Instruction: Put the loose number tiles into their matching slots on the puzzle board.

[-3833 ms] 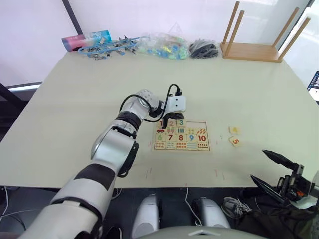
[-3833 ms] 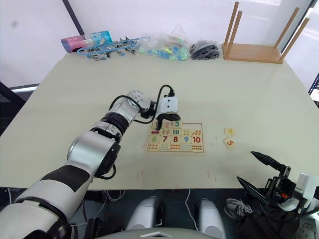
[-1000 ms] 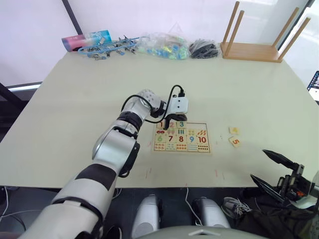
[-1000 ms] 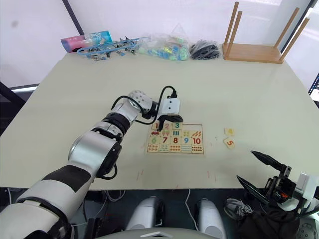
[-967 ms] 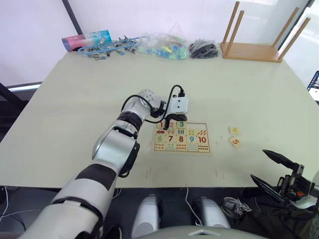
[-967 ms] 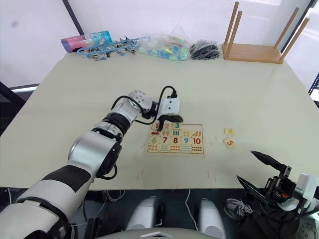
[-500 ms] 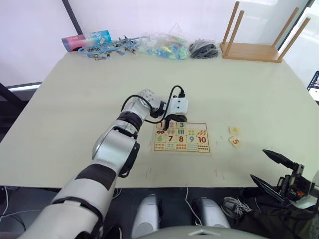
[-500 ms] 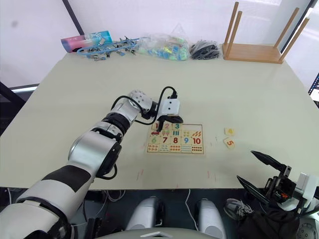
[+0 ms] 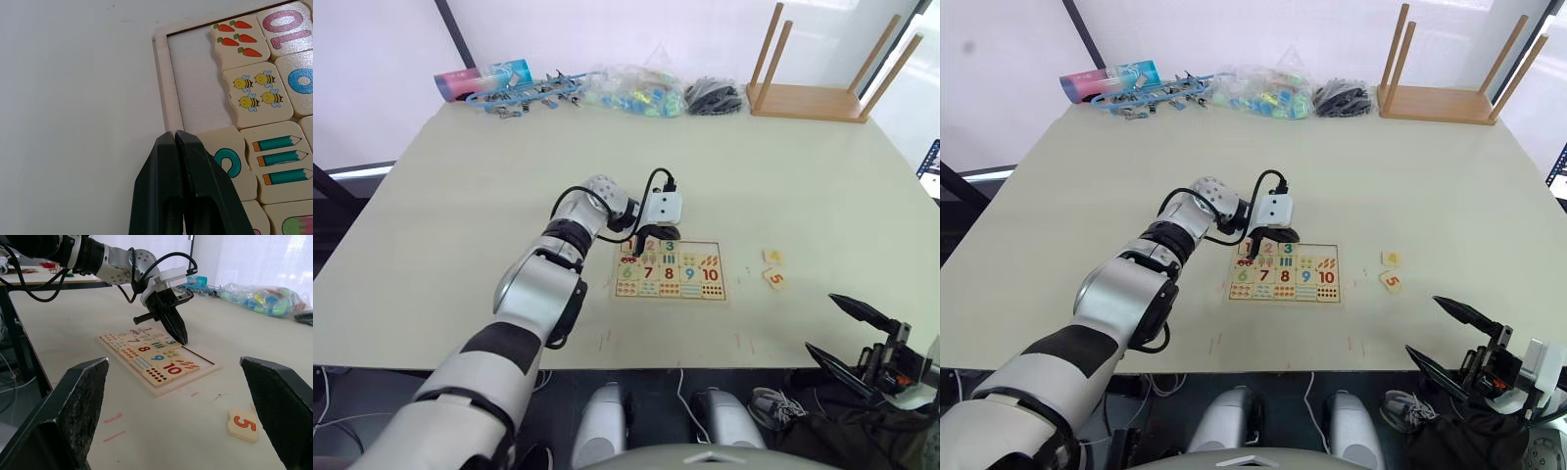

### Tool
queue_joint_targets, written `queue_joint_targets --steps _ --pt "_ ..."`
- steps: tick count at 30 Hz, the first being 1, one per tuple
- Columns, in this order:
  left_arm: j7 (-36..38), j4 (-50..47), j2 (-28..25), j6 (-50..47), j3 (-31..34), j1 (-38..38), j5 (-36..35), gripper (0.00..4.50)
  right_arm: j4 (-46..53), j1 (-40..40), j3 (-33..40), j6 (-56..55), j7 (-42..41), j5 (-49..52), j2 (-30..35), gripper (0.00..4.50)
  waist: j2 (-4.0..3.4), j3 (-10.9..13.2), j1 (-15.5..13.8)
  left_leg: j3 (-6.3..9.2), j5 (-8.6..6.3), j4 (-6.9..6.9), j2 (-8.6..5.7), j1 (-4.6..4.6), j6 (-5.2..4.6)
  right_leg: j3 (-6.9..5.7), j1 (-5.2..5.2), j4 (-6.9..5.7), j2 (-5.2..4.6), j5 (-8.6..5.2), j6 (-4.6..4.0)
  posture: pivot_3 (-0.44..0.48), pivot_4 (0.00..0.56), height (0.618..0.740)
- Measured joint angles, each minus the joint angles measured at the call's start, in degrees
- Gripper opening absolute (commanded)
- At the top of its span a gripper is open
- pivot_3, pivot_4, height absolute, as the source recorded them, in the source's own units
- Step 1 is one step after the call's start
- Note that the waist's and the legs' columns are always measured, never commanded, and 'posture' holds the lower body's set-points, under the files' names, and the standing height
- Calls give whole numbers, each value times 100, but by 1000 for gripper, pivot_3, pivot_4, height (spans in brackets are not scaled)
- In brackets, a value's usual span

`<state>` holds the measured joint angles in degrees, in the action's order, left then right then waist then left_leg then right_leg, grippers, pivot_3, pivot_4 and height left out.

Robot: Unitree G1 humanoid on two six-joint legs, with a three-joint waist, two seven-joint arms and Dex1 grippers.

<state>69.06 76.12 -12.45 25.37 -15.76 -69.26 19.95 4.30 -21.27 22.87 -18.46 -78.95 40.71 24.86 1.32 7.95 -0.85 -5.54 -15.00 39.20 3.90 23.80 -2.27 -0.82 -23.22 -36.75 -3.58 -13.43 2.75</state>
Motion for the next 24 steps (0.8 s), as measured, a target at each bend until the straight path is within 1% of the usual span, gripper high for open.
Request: queue_joint_targets --steps 13,17,21,24 --pt "72 0 -8 -9 79 30 -173 109 -39 35 0 3 -39 -1 1 4500 0 0 -1 0 0 0 0 0 0 0 0 0 0 1 1 0 150 738" --pt "108 0 3 -137 258 32 -364 109 -67 49 0 3 -44 -1 3 4500 0 0 1 1 0 0 0 0 0 0 0 0 0 1 1 0 150 738" --pt "212 -4 -17 -338 613 -1 -688 109 -92 147 1 14 -41 -2 54 4500 0 0 3 0 0 1 0 -1 0 0 0 -1 0 1 2 0 150 738" --pt "437 -50 -133 -488 887 -31 -987 109 -99 213 1 72 60 -3 63 4500 0 0 6 1 0 1 0 -1 0 0 0 -2 0 3 4 0 150 738"
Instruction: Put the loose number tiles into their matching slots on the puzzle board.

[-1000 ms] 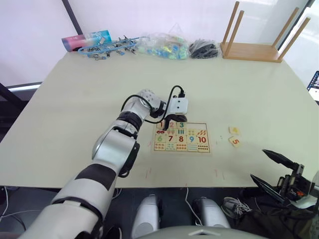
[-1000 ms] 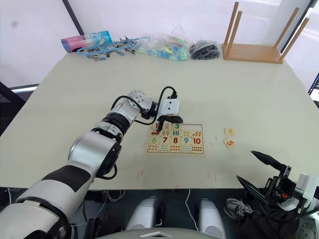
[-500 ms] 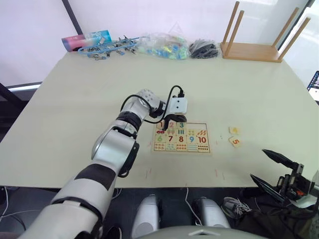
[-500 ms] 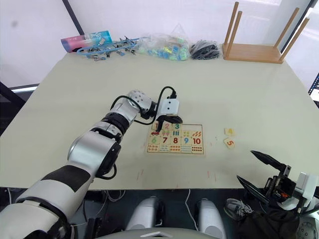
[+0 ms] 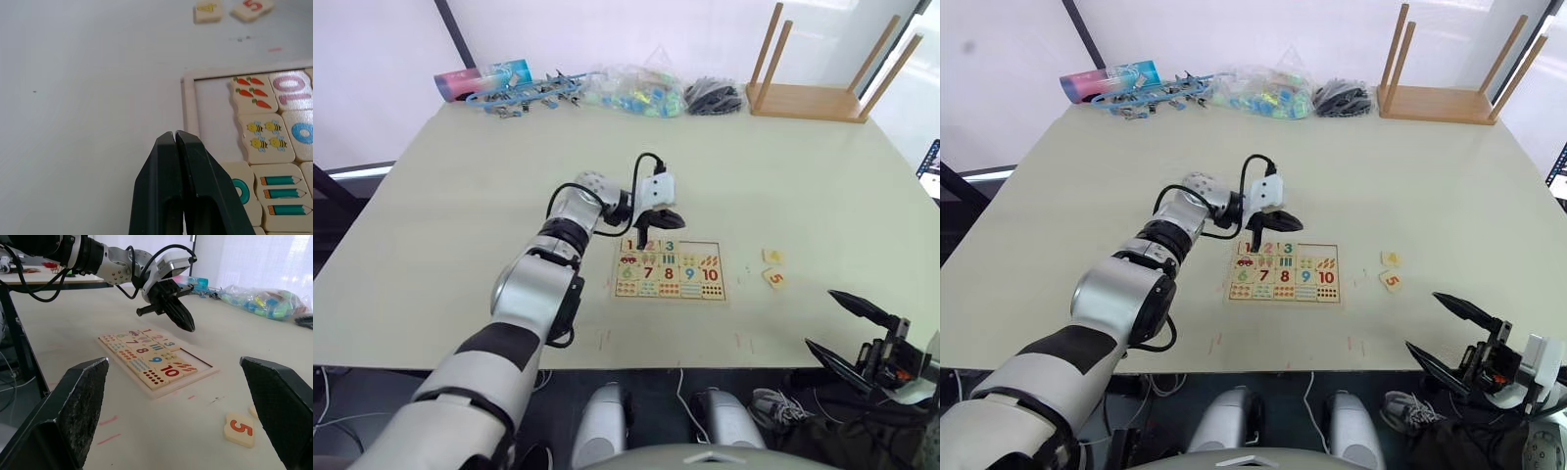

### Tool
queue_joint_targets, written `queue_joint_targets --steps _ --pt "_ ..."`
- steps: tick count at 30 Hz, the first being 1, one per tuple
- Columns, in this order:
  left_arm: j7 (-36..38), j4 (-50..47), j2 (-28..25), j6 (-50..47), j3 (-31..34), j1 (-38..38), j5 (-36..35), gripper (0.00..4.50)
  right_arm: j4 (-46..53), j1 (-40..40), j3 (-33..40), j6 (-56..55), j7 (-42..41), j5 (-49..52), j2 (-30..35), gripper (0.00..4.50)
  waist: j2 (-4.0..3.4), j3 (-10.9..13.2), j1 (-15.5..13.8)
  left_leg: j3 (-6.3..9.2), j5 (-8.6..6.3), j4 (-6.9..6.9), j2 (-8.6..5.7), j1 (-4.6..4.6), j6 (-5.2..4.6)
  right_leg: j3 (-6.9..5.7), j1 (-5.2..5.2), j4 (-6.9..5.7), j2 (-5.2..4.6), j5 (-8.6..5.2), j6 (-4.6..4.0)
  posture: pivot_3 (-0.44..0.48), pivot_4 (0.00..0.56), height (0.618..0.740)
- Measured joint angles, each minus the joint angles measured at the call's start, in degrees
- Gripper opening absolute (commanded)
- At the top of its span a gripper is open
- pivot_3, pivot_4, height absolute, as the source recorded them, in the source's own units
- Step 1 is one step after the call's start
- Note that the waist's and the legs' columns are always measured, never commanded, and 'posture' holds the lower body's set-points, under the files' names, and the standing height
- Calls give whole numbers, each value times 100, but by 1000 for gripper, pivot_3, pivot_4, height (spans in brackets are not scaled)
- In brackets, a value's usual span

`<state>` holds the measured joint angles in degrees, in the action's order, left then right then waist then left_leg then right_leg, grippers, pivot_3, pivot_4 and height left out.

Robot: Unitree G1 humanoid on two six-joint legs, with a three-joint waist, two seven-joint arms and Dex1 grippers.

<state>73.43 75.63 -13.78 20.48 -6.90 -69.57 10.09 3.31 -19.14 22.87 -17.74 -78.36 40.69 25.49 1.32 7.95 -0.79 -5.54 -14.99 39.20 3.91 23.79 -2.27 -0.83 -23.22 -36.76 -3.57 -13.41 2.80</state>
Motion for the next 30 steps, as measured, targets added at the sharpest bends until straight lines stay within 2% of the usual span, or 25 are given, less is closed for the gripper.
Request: queue_joint_targets --steps 6,12,14,15,18,23,25,26,27,28,30 --pt "473 -231 -411 -194 397 47 -503 109 -200 168 -1 44 268 -158 11 4500 -1 0 -3 -2 0 0 0 -1 0 0 0 0 0 1 1 0 150 738" --pt "723 -891 -871 -530 779 728 -1062 109 -378 442 -5 117 672 -482 133 4500 -4 -2 12 -5 0 0 3 -5 0 2 0 -5 1 4 6 0 150 738" --pt "864 -1373 -1027 -874 904 1176 -1315 109 -457 467 -16 164 816 -607 187 4500 -4 -2 14 -6 0 0 4 -4 1 3 0 -6 1 6 11 0 150 738" --pt "925 -1940 -1172 -1161 962 1610 -1527 109 -480 512 -28 200 908 -704 263 4500 -5 -2 23 -7 0 0 8 -7 1 8 0 -6 0 8 14 0 150 738" --pt "912 -2780 -1317 -1628 1029 2181 -1800 109 -579 566 -32 250 1017 -781 357 4500 -3 -2 -9 -8 1 3 8 -5 1 6 1 -5 0 9 15 0 150 738" --pt "428 -4694 -1668 -2564 1356 3415 -2370 109 -700 567 -49 282 1330 -1046 413 4500 -6 -4 2 -3 1 4 13 -14 1 13 4 -9 0 1 1 0 150 738" --pt "180 -5148 -1755 -2823 1397 3751 -2448 609 -730 592 -66 331 1404 -1118 426 4500 -7 -5 0 -11 2 7 11 -18 1 9 10 -9 3 -1 -4 0 150 738" --pt "54 -5395 -1798 -2966 1490 3974 -2553 640 -729 590 -65 350 1459 -1129 442 4500 -8 -5 9 -10 2 5 14 -27 1 16 14 -11 3 -2 -5 0 150 738" --pt "-147 -5858 -1935 -3154 1709 4496 -2727 1229 -726 569 -67 405 1612 -1215 458 4500 -8 -7 50 -8 1 -2 20 -36 2 25 12 -10 3 -2 -5 0 150 738" --pt "-222 -5978 -1998 -3232 1816 4721 -2784 1582 -731 521 -58 433 1680 -1249 469 4500 -7 -8 81 -10 0 -9 22 -43 2 31 15 -10 2 -3 -5 0 150 738" --pt "-503 -6329 -2103 -3409 2122 5361 -2906 2569 -760 416 -54 531 1850 -1351 477 4500 -7 -8 111 -13 0 -14 24 -46 2 31 14 -8 1 -3 -6 0 150 738"
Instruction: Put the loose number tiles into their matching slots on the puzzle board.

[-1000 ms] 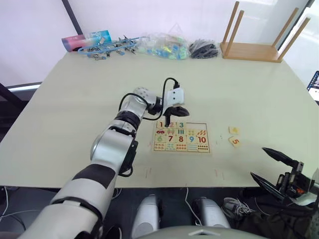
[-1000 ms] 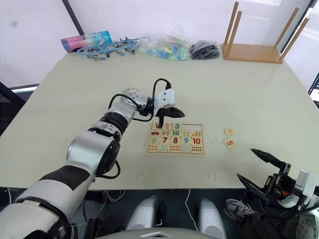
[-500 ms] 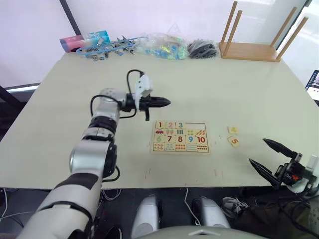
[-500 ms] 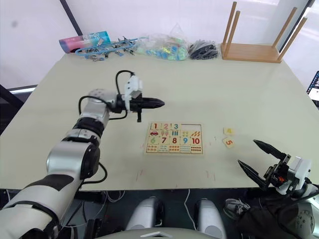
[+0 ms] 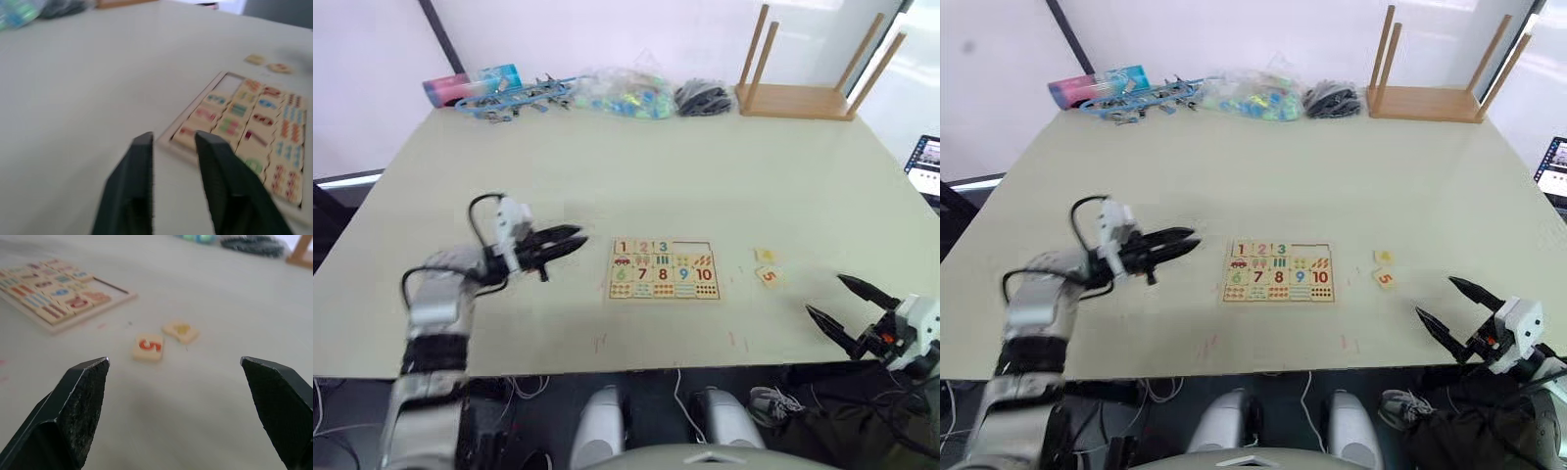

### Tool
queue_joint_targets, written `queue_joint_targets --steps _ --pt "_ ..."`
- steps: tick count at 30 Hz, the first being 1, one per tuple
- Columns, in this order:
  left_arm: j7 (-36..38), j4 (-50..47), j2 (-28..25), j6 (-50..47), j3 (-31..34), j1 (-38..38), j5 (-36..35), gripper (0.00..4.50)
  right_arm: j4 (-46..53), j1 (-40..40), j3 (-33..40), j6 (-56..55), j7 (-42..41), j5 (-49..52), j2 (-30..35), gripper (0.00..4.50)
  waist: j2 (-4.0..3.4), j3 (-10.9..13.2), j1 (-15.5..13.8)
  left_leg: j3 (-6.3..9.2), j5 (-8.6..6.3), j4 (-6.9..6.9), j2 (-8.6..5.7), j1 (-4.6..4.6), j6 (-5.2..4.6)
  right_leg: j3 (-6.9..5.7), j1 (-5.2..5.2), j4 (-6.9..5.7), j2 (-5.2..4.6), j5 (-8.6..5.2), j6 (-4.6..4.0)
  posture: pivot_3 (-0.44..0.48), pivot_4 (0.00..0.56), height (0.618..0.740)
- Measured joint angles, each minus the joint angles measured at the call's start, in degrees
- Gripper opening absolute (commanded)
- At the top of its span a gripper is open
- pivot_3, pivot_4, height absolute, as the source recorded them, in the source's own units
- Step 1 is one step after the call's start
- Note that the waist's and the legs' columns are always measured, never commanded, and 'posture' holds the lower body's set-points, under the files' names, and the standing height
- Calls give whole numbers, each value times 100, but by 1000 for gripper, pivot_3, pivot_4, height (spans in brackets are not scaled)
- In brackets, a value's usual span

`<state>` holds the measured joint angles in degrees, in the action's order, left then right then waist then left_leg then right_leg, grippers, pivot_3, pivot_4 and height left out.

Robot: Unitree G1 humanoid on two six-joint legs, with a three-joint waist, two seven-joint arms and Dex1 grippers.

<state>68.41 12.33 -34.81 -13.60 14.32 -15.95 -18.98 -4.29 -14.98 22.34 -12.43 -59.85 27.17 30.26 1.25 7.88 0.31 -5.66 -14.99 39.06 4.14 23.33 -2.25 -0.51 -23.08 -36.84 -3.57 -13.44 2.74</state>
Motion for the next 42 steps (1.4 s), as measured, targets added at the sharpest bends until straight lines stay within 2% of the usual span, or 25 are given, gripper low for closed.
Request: queue_joint_targets --steps 4,6,13,17,25,42 --pt "-406 -804 -74 -96 397 964 -239 4469 -28 4 -4 102 109 -34 70 4500 1 1 -22 -4 0 1 5 -23 0 1 10 -1 -13 1 1 0 150 738" --pt "-538 -1055 -94 -111 595 1296 -367 4469 -36 -30 2 145 103 -21 150 4500 0 2 -29 -5 -3 -1 8 -51 3 1 35 -1 -24 0 0 0 150 738" --pt "-862 -1664 -114 -105 1049 2361 -619 4469 -129 -162 77 477 -40 118 359 4500 -2 2 -21 -8 -18 -22 6 -53 28 -16 29 6 -52 -1 -2 0 150 738" --pt "-958 -1828 -113 -97 1174 2644 -802 4469 -142 -185 100 504 -46 139 360 4500 -1 2 -23 -11 -17 -39 6 -52 28 -14 23 11 -51 -2 -3 0 150 738" --pt "-1011 -1881 -106 -48 1215 2807 -1013 4469 -575 -99 100 273 -184 99 359 4500 -1 2 -19 -22 -17 -49 5 -51 28 -8 11 16 -50 -2 -3 0 150 738" --pt "-923 -1837 -175 107 1214 2917 -1051 4469 -605 41 100 209 -299 89 360 4500 -1 2 -14 -35 -18 -68 5 -48 28 0 -2 25 -50 -2 -3 0 150 738"
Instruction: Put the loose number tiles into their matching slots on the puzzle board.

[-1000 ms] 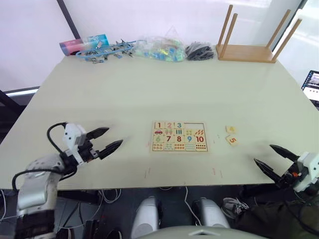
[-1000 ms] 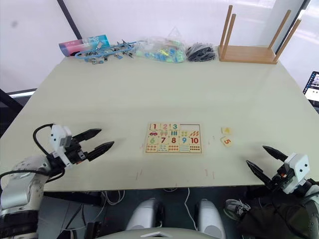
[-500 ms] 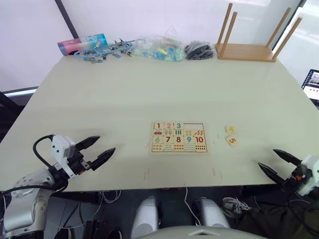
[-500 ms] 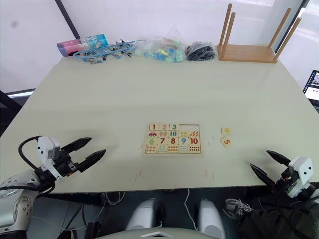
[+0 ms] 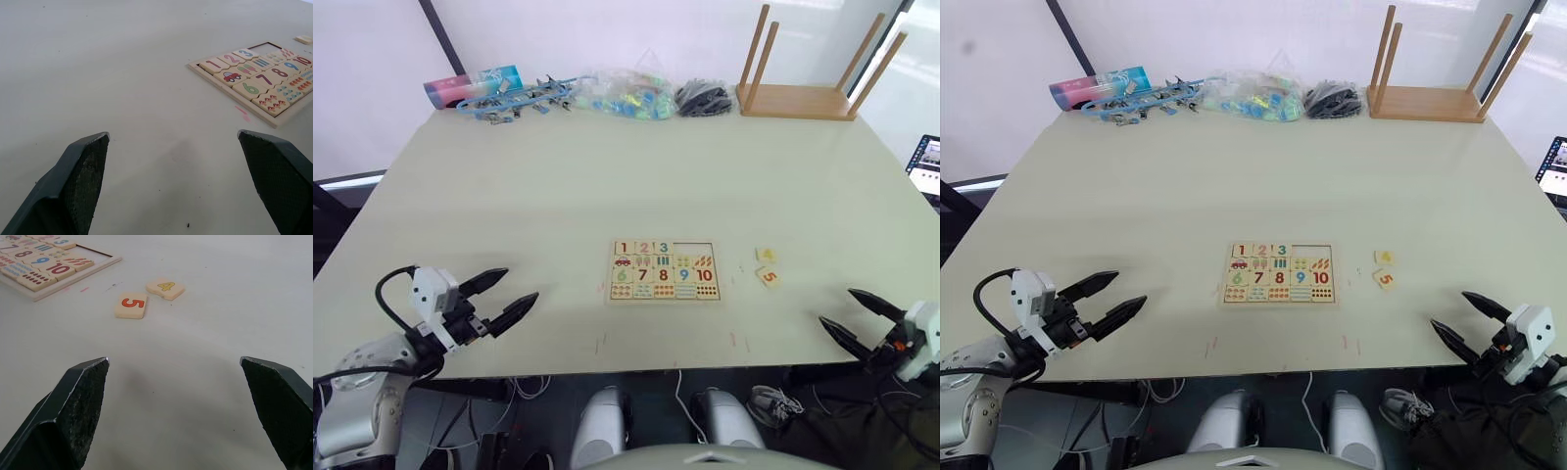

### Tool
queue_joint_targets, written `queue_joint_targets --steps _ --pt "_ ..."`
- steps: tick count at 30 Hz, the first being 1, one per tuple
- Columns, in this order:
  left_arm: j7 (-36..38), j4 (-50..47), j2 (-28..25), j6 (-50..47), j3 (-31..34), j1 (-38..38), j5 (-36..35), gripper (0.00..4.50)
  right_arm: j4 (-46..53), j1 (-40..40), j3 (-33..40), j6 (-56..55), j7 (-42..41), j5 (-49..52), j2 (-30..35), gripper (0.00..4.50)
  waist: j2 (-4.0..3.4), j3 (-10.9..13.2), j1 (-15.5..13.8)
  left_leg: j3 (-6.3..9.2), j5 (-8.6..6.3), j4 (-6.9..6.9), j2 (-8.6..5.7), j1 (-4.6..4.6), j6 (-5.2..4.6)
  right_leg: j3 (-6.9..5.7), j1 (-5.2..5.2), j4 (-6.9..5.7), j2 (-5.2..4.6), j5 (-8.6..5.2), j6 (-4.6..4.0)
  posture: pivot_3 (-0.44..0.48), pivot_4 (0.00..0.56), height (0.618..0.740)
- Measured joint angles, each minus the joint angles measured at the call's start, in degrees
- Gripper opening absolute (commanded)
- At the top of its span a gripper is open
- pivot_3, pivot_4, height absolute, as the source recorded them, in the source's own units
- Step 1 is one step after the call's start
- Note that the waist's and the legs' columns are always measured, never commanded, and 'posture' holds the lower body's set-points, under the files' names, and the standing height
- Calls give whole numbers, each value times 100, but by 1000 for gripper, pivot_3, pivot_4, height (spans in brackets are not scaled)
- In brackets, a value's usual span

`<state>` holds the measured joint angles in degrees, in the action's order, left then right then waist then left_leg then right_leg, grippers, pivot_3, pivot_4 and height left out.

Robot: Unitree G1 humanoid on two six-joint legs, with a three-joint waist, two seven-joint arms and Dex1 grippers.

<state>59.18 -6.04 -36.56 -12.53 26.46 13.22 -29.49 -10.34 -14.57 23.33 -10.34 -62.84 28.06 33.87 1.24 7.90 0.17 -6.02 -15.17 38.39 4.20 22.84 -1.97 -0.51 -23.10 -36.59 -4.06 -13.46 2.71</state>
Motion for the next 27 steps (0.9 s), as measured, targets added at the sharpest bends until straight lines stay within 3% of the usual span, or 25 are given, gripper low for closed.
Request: queue_joint_targets --steps 27 --pt "228 256 -12 330 -15 52 -52 4469 -203 349 -14 10 -193 -39 68 4500 -2 2 24 -3 -1 -13 1 9 1 -2 -10 15 -8 0 -1 0 150 738"
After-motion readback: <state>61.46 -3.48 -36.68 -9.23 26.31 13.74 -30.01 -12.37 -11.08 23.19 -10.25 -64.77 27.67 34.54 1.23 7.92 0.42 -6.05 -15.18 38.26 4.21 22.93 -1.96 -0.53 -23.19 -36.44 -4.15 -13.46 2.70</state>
